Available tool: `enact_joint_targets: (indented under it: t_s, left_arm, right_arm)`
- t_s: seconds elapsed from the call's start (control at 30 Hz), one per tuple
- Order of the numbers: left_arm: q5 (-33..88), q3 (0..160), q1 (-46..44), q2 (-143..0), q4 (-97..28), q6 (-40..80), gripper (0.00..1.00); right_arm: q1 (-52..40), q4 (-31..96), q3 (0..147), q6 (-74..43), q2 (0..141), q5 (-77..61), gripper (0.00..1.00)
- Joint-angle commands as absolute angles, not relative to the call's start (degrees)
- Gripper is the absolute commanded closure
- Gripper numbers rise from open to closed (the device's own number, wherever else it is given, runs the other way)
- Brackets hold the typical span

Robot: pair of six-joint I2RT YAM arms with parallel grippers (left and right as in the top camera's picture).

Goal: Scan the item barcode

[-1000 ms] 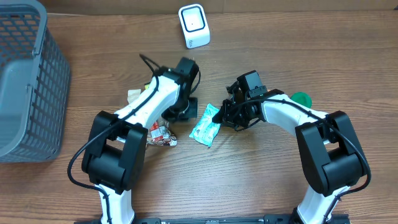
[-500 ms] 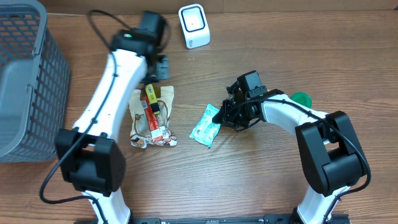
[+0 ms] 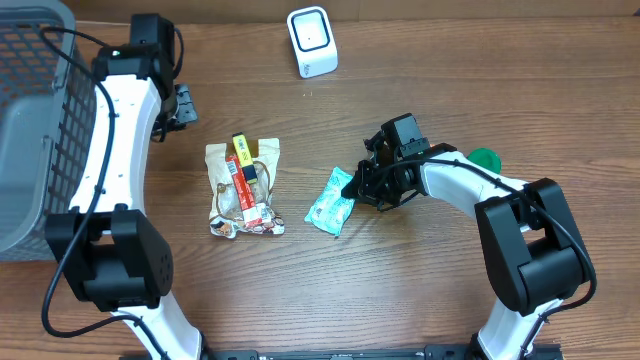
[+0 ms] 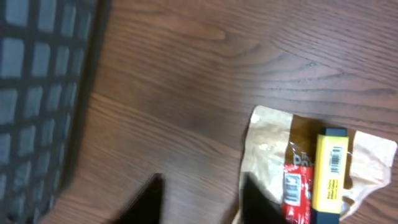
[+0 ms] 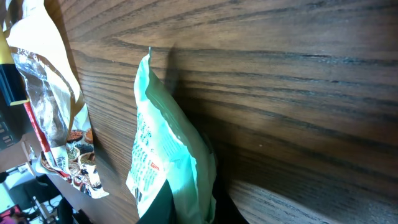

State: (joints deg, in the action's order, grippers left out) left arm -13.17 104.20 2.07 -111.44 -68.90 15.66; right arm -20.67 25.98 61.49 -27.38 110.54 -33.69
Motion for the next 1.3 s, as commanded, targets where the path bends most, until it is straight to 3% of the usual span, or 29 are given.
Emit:
enact_joint_targets:
  t_s: [0.0, 0.1, 0.2, 0.33, 0.5, 0.53, 0.57, 0.67, 0.8, 0.83, 1.0, 1.27]
  left_arm:
    - [-14.0, 104.8, 3.3, -110.9, -68.4, 13.4, 0.57]
    - [-13.9, 104.8, 4.4, -110.9, -68.4, 13.5, 0.48]
    - [-13.9, 104.8, 5.3, -110.9, -68.3, 13.5, 0.25]
    - [-13.9, 104.8, 6.1, -110.9, -68.2, 13.5, 0.08]
    - [-13.9, 104.8, 6.9, -110.9, -68.3, 12.3, 0.02]
    - [-13.5, 104.8, 7.0, -110.9, -68.4, 10.5, 0.06]
    - [-12.3, 104.8, 7.2, -110.9, -68.3, 7.1, 0.18]
    - [-6.2, 104.8, 8.1, -110.9, -67.4, 2.8, 0.22]
    - [0.6, 104.8, 9.3, -110.9, -66.7, -2.7, 0.20]
    - [0.6, 104.8, 9.6, -110.9, -66.7, -2.6, 0.00]
    - [0.5, 104.8, 10.0, -110.9, -66.6, -2.6, 0.00]
    - [0.5, 104.8, 10.0, -110.9, -66.7, -2.6, 0.00]
  right_arm:
    - [-20.9, 26.2, 60.7, -26.9, 111.2, -33.1, 0.90]
    - [-20.9, 26.2, 60.7, -26.9, 111.2, -33.1, 0.90]
    - [-20.9, 26.2, 60.7, -26.9, 111.2, -33.1, 0.87]
    - [-20.9, 26.2, 60.7, -27.0, 111.2, -33.1, 0.83]
    - [-20.9, 26.2, 60.7, -26.9, 111.2, -33.1, 0.84]
    - [-20.9, 26.2, 60.7, -26.9, 111.2, -33.1, 0.84]
    - [-20.9, 26.2, 60.7, -26.9, 111.2, -33.1, 0.84]
    - [-20.9, 26.2, 60.7, -26.9, 111.2, -33.1, 0.86]
    - [-20.9, 26.0, 60.7, -26.9, 111.2, -33.1, 0.90]
    - [-20.9, 26.0, 60.7, -26.9, 111.2, -33.1, 0.91]
    - [-20.9, 26.0, 60.7, -26.9, 111.2, -33.1, 0.96]
    - [-20.8, 24.8, 61.1, -26.3, 111.1, -33.2, 0.96]
